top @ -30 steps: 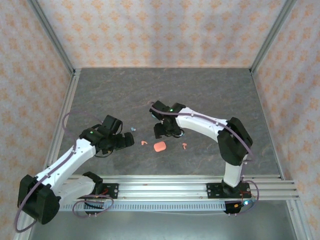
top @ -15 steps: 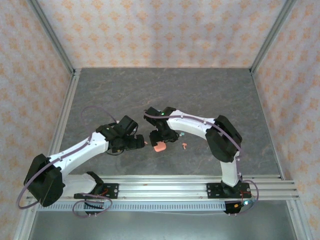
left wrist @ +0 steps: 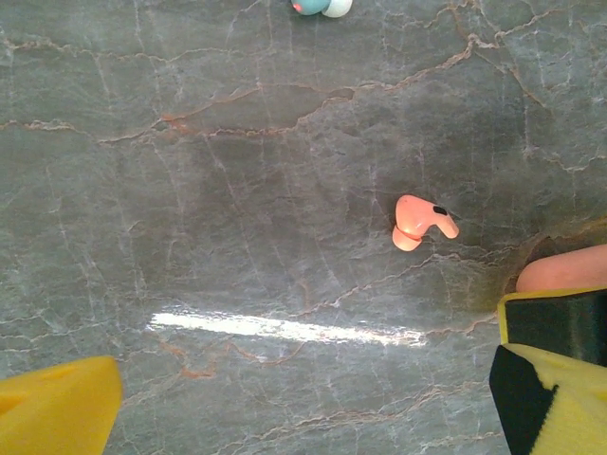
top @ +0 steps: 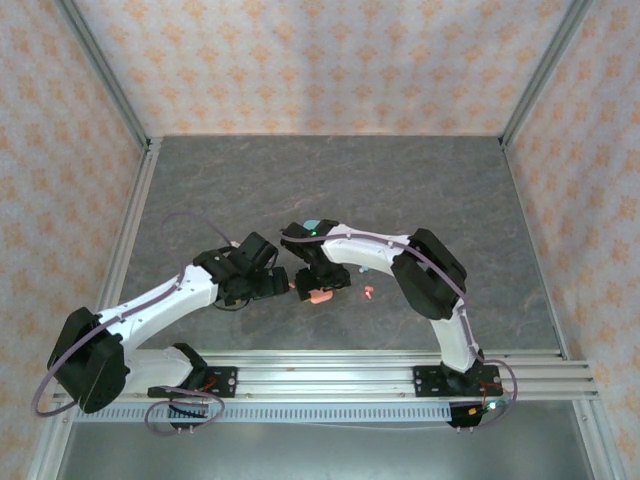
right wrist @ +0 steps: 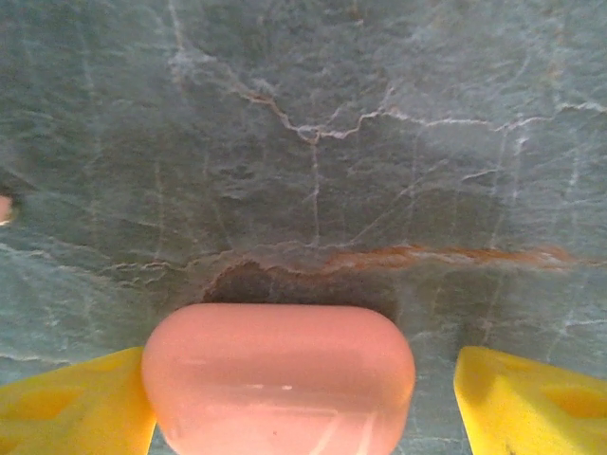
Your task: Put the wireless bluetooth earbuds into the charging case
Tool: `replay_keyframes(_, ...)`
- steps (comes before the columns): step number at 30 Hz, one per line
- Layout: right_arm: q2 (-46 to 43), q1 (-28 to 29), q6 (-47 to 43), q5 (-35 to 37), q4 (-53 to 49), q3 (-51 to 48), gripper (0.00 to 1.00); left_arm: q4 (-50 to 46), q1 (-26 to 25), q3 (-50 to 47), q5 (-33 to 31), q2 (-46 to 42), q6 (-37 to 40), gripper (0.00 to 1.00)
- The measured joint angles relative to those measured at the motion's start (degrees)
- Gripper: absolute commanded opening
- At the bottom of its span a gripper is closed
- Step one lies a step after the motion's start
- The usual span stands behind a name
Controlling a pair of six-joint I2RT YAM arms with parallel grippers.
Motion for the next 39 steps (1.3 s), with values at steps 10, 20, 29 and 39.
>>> replay_keyframes(10, -0.13, -0.04, -0.79, 0.61, 0.07, -0.96, 0.60, -1.07, 0.00, 0.07, -0.85, 0.17, -0.09, 1.00)
replay_keyframes(20, -2.21, -0.04, 0.70, 0.87, 1.73, -3.45, 0.47, 0.83, -0.11, -6.40, -1.25, -16.70, -1.05, 1.00)
replay_keyframes(29, -5.90, -0.20, 5.03, 0.83, 2.08, -4.50, 0.47, 2.12, -0.11, -7.10, -0.26, -19.43, 0.87, 1.00)
replay_keyframes(39, -8.17, -4.31, 11.47, -3.72, 3.30, -4.42, 0.47, 13.25, -0.11, -11.56, 3.80, -22.53, 2.89, 0.98)
